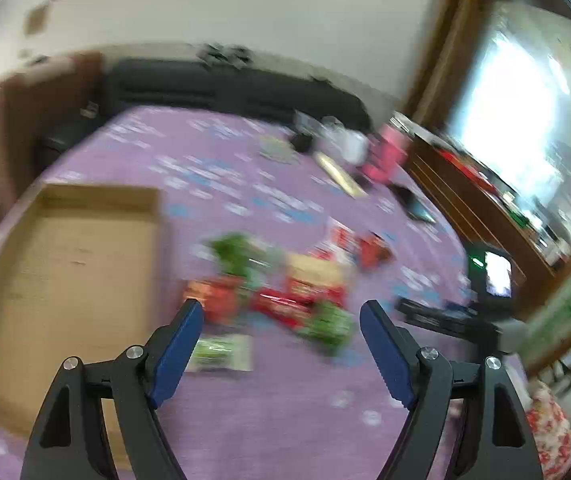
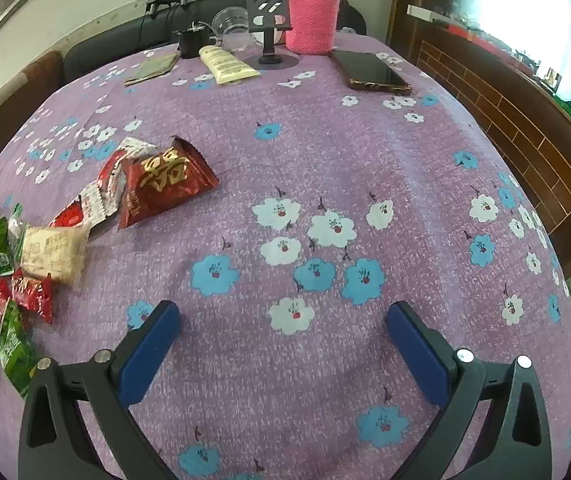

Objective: Organize snacks
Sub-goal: 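Grasp the green pea snack bag with the right gripper while the left gripper grasps a small green-wrapped snack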

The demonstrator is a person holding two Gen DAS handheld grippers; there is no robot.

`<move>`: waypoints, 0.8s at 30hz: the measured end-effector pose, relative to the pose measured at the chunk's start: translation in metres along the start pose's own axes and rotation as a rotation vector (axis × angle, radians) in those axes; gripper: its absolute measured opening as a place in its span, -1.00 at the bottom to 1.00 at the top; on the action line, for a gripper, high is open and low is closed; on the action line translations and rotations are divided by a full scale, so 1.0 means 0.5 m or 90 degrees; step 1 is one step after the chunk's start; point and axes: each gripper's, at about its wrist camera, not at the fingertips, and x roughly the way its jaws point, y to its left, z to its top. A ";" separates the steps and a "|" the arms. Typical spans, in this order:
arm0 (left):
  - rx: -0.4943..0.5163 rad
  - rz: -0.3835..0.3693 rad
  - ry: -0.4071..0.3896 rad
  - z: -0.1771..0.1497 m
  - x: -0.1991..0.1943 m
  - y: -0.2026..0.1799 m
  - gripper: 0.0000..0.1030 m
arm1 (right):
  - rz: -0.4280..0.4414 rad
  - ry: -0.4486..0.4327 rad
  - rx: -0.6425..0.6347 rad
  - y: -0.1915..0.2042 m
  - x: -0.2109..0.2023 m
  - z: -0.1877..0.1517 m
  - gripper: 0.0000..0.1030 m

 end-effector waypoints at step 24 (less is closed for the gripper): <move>0.127 -0.014 0.068 -0.057 0.054 0.007 0.63 | 0.265 -0.023 -0.233 0.271 -0.085 -0.088 -0.30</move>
